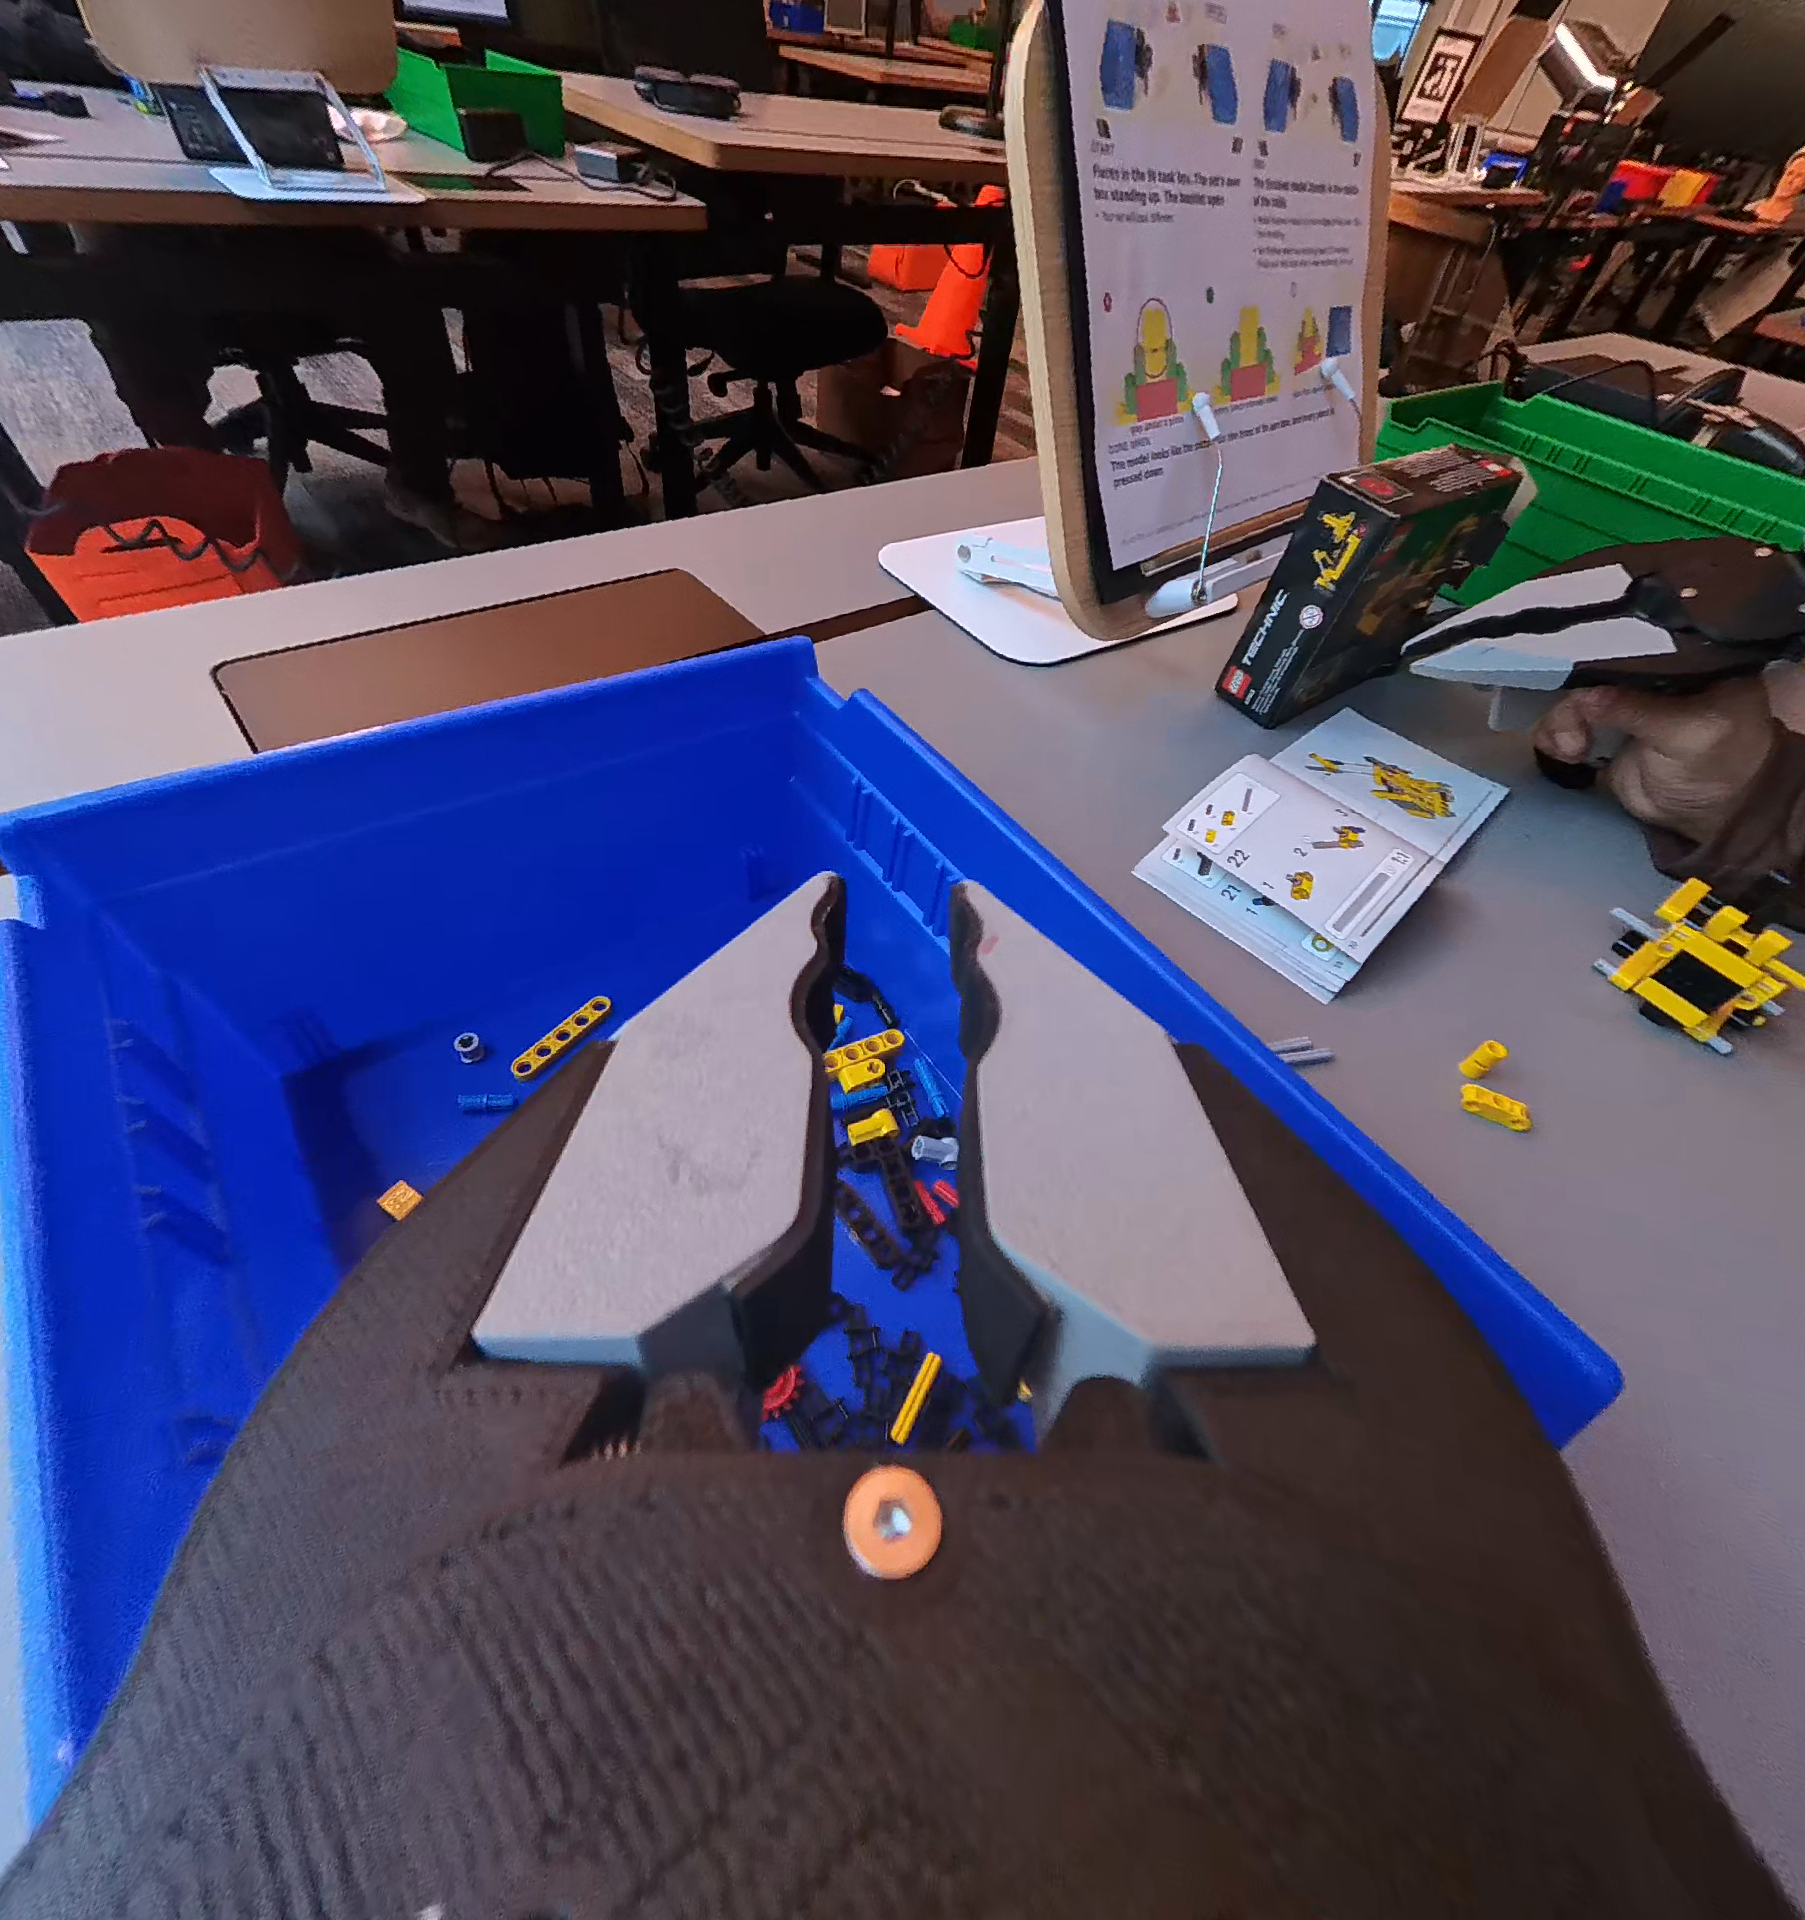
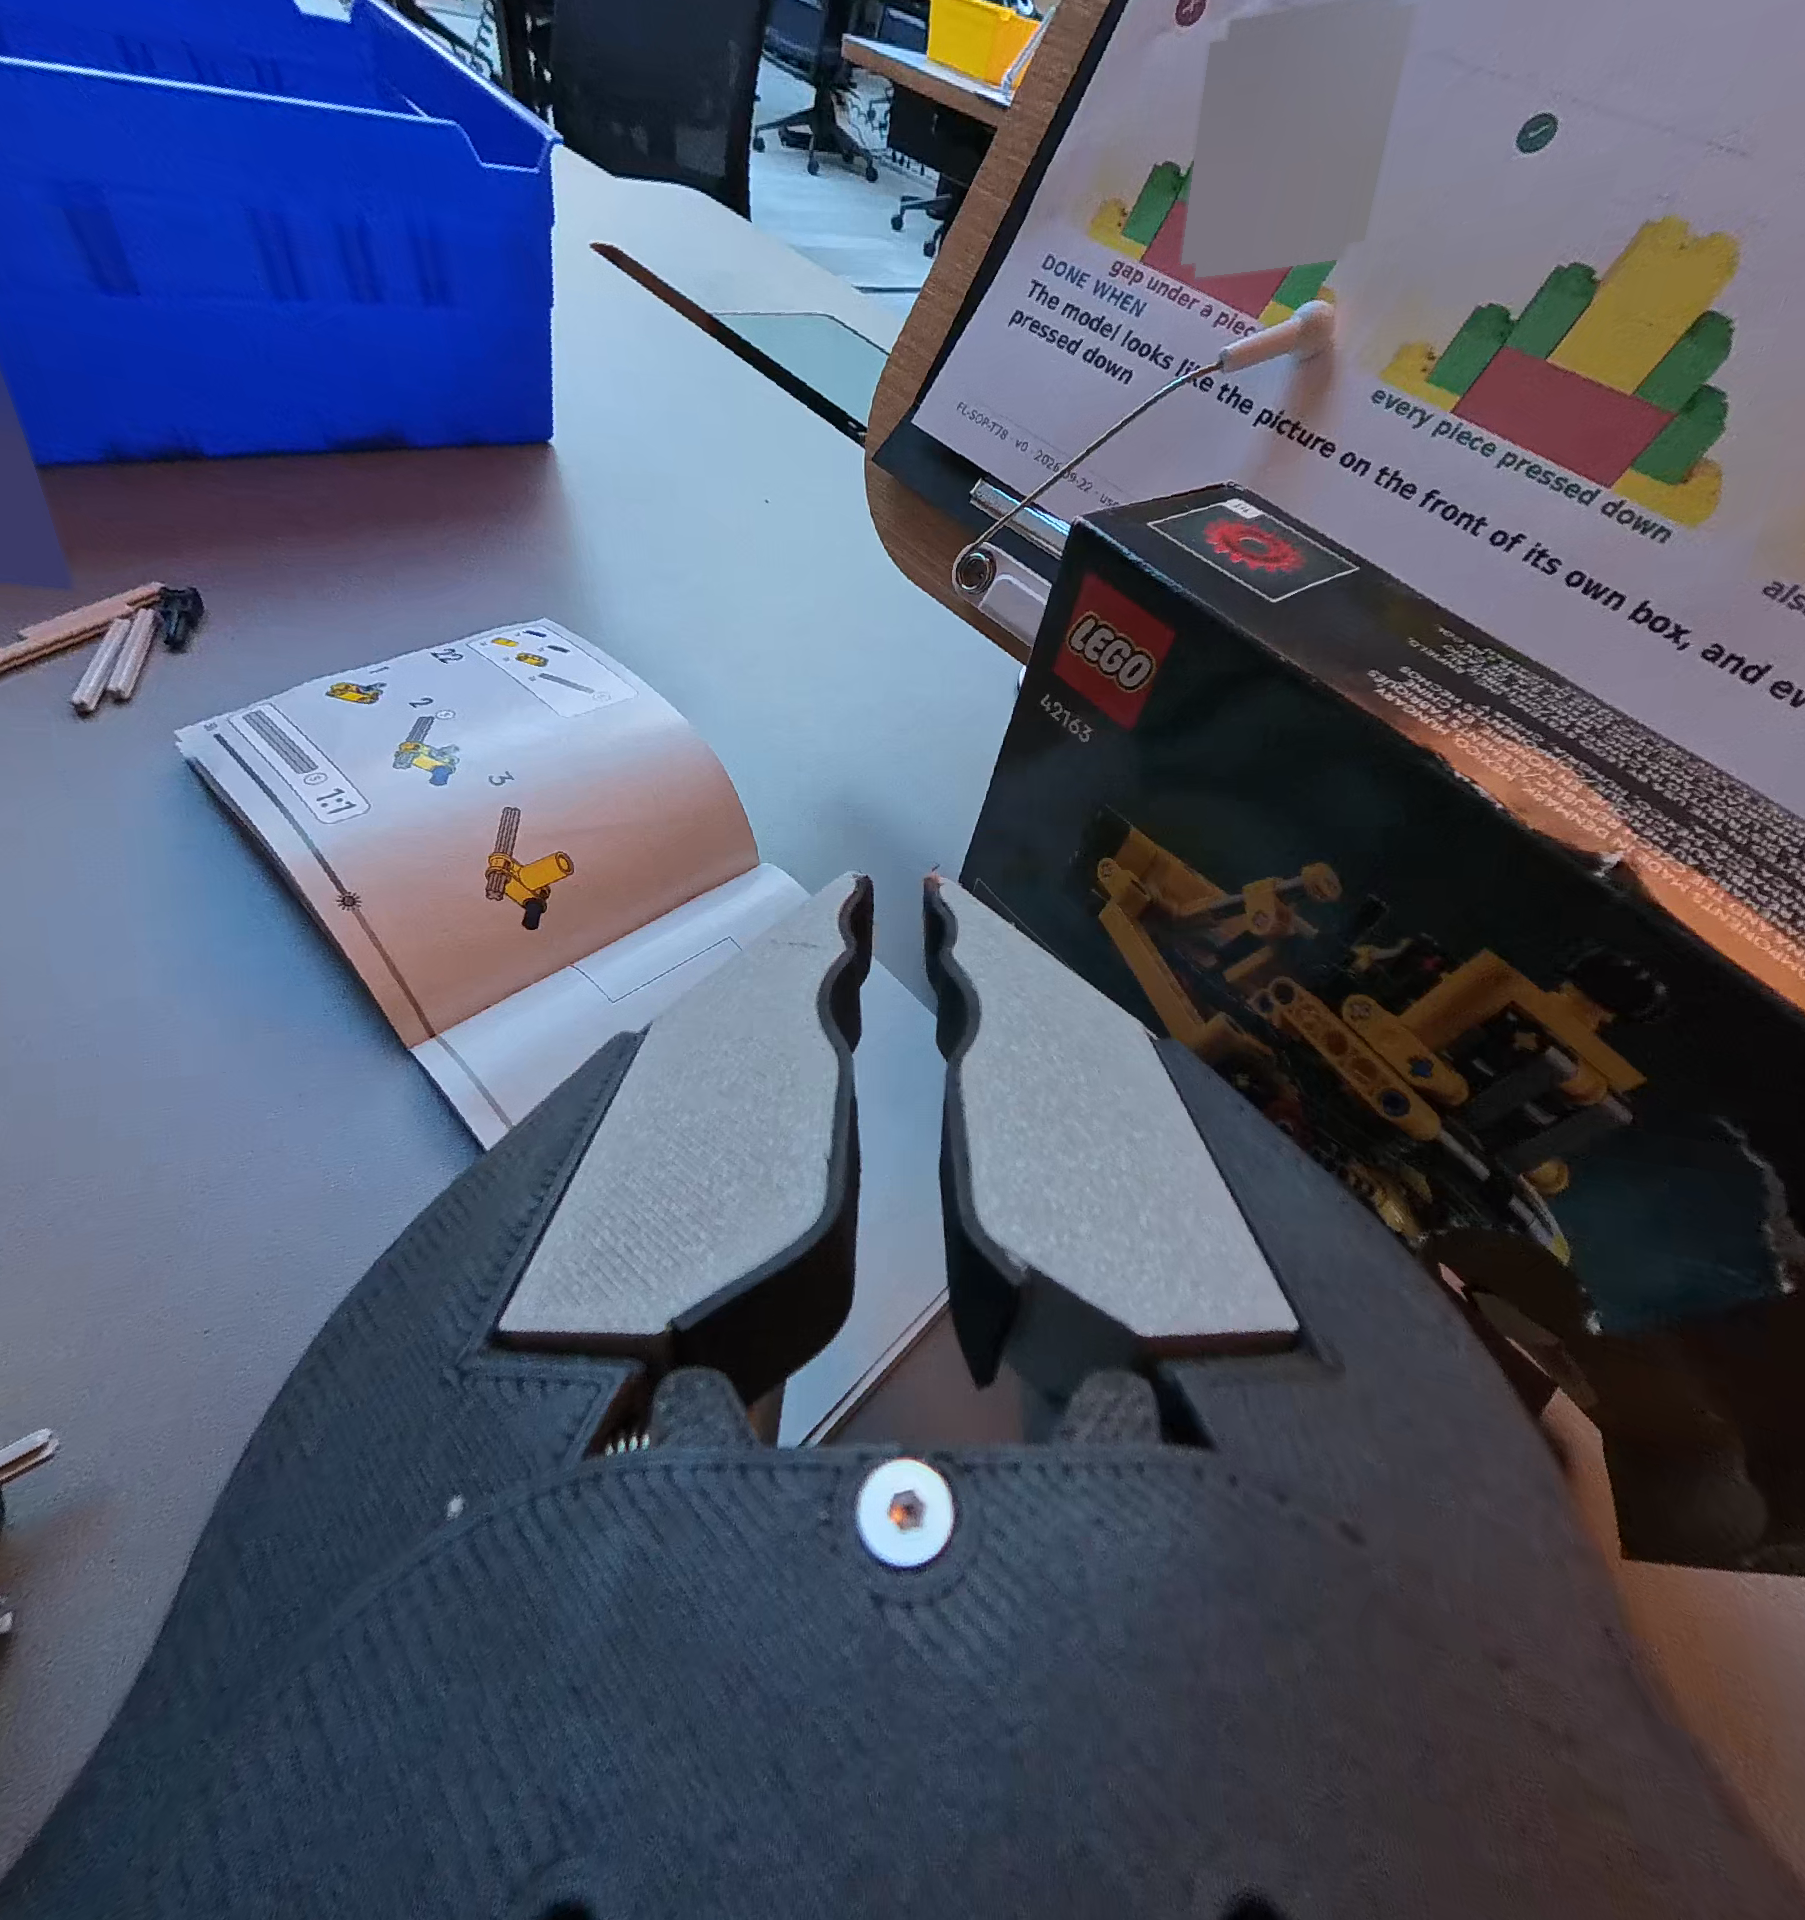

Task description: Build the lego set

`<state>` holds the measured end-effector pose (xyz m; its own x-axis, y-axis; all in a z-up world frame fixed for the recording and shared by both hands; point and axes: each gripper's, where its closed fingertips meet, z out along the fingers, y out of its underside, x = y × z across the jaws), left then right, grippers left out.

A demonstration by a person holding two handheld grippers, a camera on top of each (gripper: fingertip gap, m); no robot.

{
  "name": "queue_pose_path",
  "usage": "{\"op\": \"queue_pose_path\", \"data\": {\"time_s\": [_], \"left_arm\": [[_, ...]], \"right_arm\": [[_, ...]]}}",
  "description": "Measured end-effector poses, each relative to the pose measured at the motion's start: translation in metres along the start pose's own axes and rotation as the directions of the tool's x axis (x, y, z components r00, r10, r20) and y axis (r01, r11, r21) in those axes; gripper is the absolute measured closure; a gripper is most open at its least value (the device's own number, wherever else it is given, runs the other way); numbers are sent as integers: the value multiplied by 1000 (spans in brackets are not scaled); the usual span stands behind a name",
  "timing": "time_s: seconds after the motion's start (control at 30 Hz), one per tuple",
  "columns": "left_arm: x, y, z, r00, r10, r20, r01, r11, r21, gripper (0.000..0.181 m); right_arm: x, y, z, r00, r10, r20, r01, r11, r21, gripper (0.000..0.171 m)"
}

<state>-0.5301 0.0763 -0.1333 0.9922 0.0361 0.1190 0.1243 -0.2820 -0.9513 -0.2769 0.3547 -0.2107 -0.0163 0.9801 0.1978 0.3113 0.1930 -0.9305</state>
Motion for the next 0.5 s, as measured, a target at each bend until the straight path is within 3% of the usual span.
{"op": "queue_pose_path", "data": {"time_s": [0.5], "left_arm": [[-4,-2,-3,1000,-9,8,9,1000,8,163]], "right_arm": [[1,1,0,1000,9,2,-9,1000,-5,165]]}}
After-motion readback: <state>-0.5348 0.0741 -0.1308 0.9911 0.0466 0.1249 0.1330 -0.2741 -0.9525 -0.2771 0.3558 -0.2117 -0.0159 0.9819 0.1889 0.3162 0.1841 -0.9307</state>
